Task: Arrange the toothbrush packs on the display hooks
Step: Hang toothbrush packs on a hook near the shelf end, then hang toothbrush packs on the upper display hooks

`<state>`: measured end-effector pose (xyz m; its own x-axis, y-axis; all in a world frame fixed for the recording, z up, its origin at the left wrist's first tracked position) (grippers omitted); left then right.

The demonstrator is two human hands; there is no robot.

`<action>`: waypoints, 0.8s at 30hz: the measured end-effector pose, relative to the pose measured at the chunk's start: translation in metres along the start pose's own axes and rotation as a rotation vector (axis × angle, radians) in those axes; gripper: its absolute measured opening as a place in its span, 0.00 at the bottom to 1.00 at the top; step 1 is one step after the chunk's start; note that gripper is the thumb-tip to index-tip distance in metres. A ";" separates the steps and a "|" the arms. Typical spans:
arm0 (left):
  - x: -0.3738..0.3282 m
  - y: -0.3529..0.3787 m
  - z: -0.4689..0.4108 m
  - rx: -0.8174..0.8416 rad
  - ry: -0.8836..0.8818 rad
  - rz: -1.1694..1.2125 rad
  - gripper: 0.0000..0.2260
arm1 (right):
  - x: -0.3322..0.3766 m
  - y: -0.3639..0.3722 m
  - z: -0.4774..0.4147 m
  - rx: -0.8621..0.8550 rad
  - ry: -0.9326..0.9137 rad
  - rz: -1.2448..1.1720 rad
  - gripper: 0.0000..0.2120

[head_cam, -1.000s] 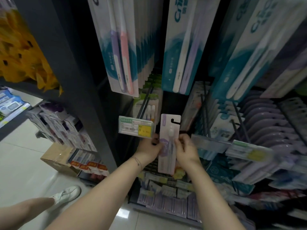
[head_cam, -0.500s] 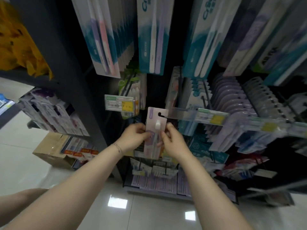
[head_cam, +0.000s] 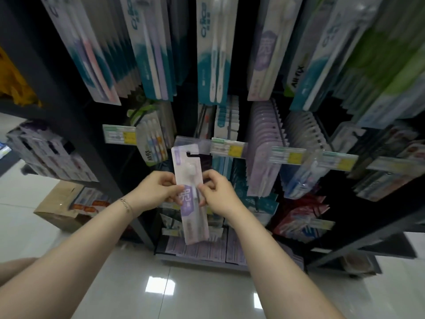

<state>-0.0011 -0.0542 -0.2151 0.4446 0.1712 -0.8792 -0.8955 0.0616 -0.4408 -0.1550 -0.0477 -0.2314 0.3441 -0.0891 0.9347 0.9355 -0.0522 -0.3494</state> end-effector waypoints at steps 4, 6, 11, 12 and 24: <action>-0.001 0.005 0.019 -0.046 -0.019 0.053 0.04 | 0.000 -0.005 0.012 0.046 -0.012 0.002 0.04; -0.009 0.006 0.026 -0.066 0.006 0.062 0.03 | 0.005 -0.015 0.018 0.039 -0.025 -0.010 0.03; -0.052 0.006 0.036 -0.081 0.141 0.027 0.05 | 0.035 -0.049 0.024 -0.001 -0.082 -0.022 0.05; -0.062 0.005 0.036 -0.083 0.167 0.035 0.05 | 0.041 -0.056 0.024 -0.010 -0.092 -0.025 0.06; -0.179 0.025 0.035 -0.013 0.407 0.157 0.09 | 0.083 -0.148 0.027 -0.273 -0.172 -0.111 0.08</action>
<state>-0.1036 -0.0486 -0.0620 0.2780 -0.2239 -0.9341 -0.9536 0.0524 -0.2964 -0.2625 -0.0205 -0.1009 0.2711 0.0999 0.9573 0.9203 -0.3183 -0.2274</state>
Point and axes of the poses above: each hand's wrist, its own z-axis away from the middle knuckle, its own y-axis out of the palm, x = y × z, the point moved 7 cm from there along -z, towards the middle knuckle, and after that the axes turned 14 degrees about -x, right-handed, at the moved point
